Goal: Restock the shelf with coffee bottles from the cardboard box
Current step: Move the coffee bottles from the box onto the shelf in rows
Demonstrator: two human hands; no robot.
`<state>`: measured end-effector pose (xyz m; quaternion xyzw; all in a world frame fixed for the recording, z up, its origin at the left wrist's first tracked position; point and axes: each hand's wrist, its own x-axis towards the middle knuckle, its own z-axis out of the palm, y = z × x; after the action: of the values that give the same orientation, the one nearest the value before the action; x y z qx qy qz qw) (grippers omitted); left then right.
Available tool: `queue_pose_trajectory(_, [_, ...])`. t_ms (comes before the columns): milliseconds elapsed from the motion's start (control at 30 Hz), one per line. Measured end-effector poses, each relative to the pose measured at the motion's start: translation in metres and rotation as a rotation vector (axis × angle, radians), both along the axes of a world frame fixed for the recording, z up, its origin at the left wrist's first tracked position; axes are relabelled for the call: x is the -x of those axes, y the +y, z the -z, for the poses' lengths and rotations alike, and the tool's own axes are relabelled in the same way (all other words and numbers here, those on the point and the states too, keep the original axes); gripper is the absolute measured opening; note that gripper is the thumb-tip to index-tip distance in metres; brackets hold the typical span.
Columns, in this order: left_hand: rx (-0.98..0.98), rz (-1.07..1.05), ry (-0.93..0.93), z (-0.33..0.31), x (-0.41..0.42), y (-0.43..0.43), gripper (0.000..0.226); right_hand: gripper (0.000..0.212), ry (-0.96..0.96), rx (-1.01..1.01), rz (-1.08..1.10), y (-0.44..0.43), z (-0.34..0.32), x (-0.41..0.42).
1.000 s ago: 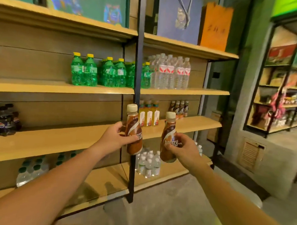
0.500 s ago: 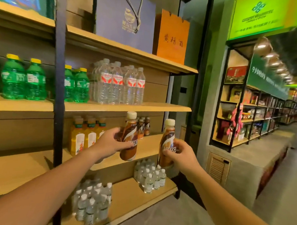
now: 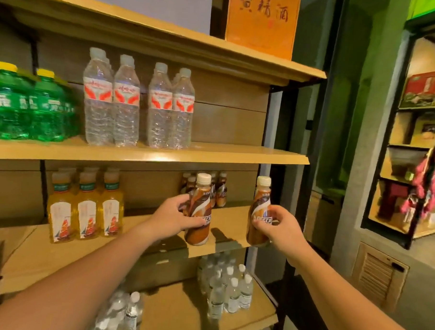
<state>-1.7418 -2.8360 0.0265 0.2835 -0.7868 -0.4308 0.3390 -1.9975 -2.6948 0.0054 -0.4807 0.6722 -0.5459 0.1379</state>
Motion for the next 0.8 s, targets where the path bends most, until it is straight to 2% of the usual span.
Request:
queue_pose_trajectory(300, [-0.083, -0.249, -0.018, 0.03, 0.126, -0.043, 0.044, 0.039, 0.0, -0.089, -0.208, -0.095, 0.018, 0.132])
queue_pose_trajectory(467, [-0.144, -0.35, 0.035, 0.045, 0.166, -0.075, 0.042, 0.04, -0.037, -0.08, -0.245, -0.149, 0.035, 0.163])
queue_pose_trajectory(700, [-0.158, -0.406, 0.016, 0.067, 0.193, -0.126, 0.045, 0.043, -0.116, -0.046, -0.307, -0.22, 0.061, 0.184])
queue_pose_trajectory(800, [-0.179, -0.4, 0.006, 0.075, 0.206, -0.143, 0.053, 0.046, -0.132, -0.056, -0.336, -0.245, 0.071, 0.185])
